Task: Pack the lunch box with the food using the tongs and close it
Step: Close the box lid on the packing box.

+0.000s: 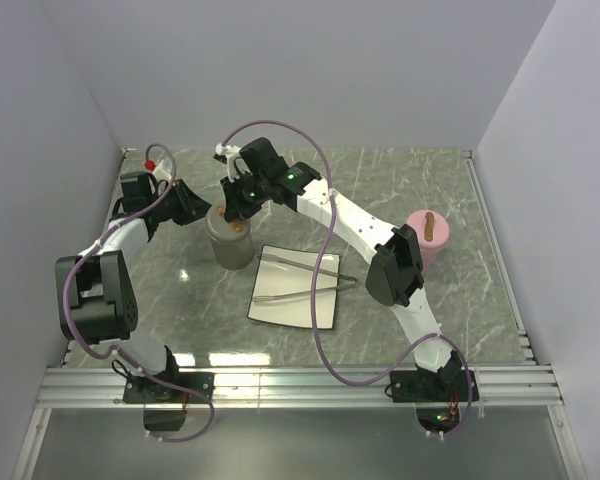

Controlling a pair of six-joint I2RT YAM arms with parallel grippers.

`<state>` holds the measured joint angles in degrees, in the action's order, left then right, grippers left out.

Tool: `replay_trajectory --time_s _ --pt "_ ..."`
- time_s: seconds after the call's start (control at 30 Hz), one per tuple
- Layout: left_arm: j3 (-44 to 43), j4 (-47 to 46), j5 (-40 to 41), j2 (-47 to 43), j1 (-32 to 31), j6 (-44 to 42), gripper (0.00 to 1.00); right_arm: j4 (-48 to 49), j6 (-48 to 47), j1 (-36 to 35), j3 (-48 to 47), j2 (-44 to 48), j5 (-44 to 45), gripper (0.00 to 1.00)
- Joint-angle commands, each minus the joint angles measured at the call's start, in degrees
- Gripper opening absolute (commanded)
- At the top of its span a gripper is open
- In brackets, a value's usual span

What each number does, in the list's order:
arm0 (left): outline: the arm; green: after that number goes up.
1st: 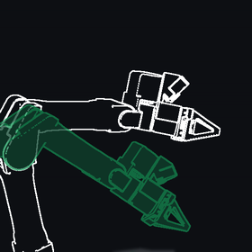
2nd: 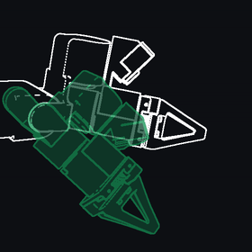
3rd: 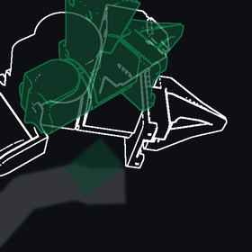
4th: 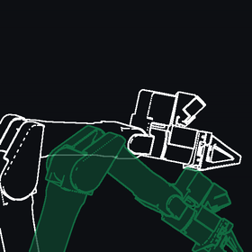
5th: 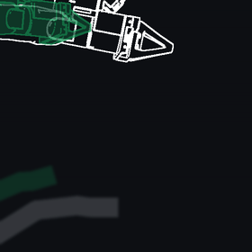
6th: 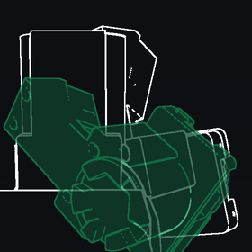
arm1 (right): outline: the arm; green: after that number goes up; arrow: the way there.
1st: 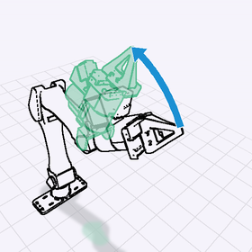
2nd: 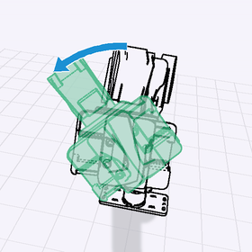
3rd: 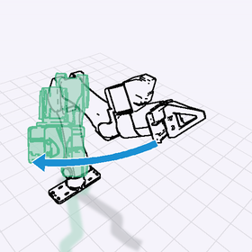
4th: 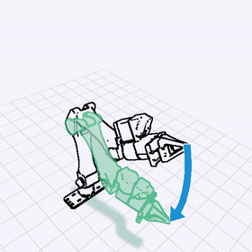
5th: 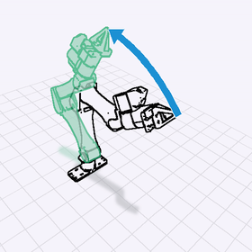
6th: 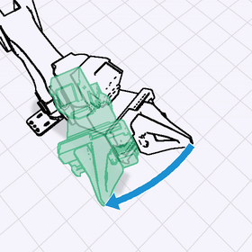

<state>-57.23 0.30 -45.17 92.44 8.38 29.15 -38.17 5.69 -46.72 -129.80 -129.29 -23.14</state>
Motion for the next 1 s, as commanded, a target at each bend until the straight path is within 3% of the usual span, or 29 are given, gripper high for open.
replay_trajectory --time_s 0.0,0.37,0.5,0.77,0.97 --pt "0.80 1.46 -1.15 -3.06 -1.26 -2.69 0.21 2.31 -0.33 0.22 -0.02 2.47 0.37 0.08" --pt "4.41 4.72 -1.76 -4.81 -1.35 -6.21 0.07 1.61 -1.30 0.14 -0.54 0.27 0.72 0.14" --pt "5.55 4.01 -2.03 -6.22 -1.35 -6.56 0.05 1.00 -1.91 -0.30 -0.63 -0.34 1.25 0.25" --pt "5.12 4.27 -0.80 -7.19 -0.56 -6.12 0.07 -0.32 -2.88 -1.09 -0.81 -1.31 2.39 0.28" --pt "3.09 5.51 0.78 -8.94 0.40 -7.44 0.15 -0.85 -2.36 -0.39 -0.81 -0.88 1.17 0.26"
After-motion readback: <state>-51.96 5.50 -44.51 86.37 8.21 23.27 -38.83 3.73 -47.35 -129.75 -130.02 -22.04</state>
